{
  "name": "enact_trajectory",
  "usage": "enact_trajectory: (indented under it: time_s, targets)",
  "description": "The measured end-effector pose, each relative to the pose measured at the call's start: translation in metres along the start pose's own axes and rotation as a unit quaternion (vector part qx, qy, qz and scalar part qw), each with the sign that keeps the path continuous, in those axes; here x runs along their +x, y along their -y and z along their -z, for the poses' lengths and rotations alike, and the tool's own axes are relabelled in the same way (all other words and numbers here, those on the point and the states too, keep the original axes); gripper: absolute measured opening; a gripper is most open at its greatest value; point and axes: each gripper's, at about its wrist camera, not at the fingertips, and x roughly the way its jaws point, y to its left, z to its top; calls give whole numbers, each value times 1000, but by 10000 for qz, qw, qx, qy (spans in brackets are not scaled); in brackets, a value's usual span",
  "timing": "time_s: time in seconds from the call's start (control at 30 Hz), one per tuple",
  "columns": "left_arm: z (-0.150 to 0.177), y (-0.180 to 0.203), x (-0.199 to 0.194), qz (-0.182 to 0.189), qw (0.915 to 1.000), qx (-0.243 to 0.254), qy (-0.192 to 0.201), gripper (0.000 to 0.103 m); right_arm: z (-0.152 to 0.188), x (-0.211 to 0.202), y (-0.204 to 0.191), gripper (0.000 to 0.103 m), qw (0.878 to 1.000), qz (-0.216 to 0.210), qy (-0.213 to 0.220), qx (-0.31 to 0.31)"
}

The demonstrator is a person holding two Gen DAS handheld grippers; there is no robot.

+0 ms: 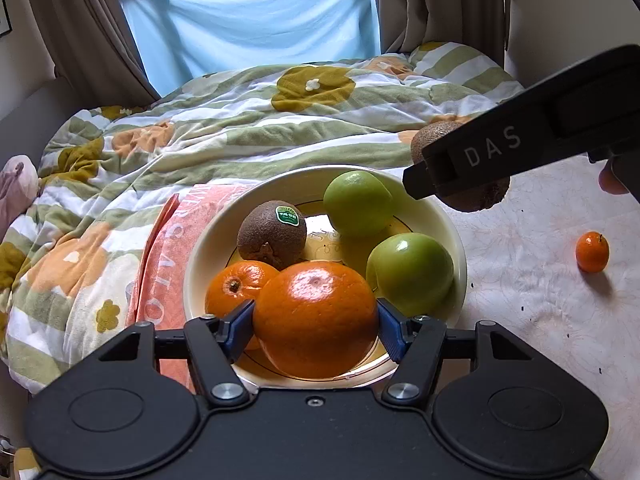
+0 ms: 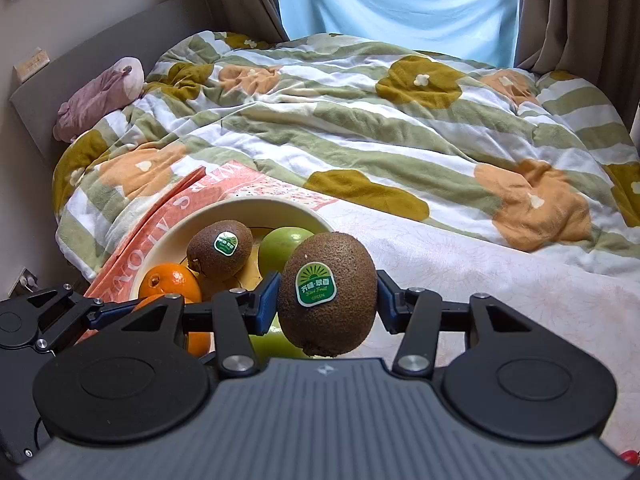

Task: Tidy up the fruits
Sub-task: 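Carry the mandarin and kiwi to the duck bowl with both tools, then release the mandarin into the bowl with the left tool while the right tool drops the kiwi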

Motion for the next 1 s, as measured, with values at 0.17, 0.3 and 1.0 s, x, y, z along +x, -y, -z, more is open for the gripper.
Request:
enact_trajectory:
  time_s: [0.17, 0.3, 1.0]
  targets:
    - [-4, 13, -8, -117, 9993, 250, 264, 96, 2, 3, 0, 65, 10000, -39, -62, -55]
    - [-7, 11, -15, -94, 9989, 281, 367, 98, 1, 3, -1, 65, 9999, -52, -78, -87]
    - [25, -65, -38, -84, 9939, -1097, -115, 98, -15, 31, -63, 65, 9976, -354, -235, -548]
